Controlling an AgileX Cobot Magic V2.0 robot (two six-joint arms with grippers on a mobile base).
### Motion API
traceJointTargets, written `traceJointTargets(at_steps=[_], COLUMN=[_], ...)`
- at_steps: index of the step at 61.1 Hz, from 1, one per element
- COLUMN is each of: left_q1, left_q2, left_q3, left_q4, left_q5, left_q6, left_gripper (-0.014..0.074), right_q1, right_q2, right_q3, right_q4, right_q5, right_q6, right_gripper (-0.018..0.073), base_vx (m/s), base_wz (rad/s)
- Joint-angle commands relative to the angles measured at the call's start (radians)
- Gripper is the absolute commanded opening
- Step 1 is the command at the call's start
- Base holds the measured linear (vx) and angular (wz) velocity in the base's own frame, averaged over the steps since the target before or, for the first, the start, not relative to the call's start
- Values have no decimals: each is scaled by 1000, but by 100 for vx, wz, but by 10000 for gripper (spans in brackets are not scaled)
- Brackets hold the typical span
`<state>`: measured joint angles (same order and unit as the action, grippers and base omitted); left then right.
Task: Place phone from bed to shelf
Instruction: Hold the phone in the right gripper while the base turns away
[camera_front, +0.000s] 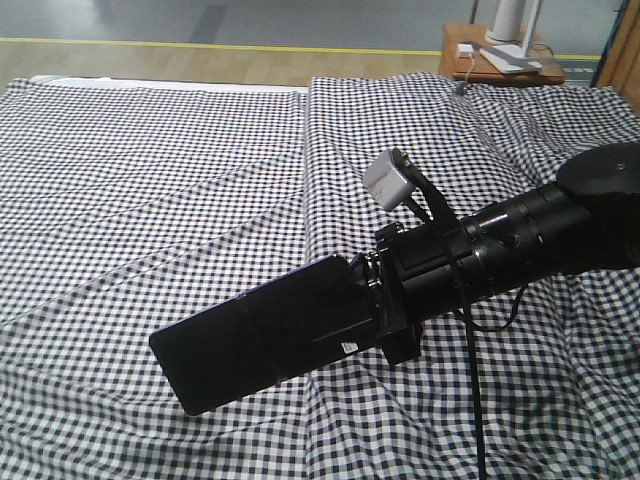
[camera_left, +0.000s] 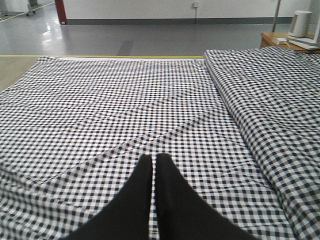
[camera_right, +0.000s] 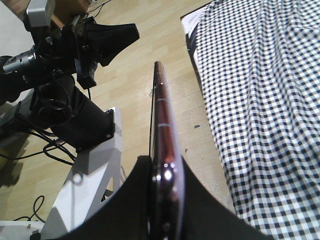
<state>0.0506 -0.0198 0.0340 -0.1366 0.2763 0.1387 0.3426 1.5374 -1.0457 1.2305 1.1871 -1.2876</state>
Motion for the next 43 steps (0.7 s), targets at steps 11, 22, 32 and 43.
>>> traceJointTargets(at_steps=[11, 22, 32, 43], left_q1=[-6, -6, -6, -6], left_q2=[-5, -5, -5, -5], left_q3=[3, 3, 3, 3], left_q4=[-9, -9, -9, -9], left_q5=[-73, -73, -73, -73], left_q6=[-4, -4, -4, -4], left_gripper=[1, 1, 1, 1], right_q1=[-1, -1, -1, -1], right_q2=[-42, -42, -42, -42], right_q3=[-23, -23, -23, -23], right_q4=[92, 92, 92, 92], right_q5=[104, 103, 102, 102], right_q6=[-9, -8, -8, -10], right_gripper=[-1, -1, -1, -1], base_vx=[-7, -9, -11, -11], base_wz=[24, 28, 33, 37])
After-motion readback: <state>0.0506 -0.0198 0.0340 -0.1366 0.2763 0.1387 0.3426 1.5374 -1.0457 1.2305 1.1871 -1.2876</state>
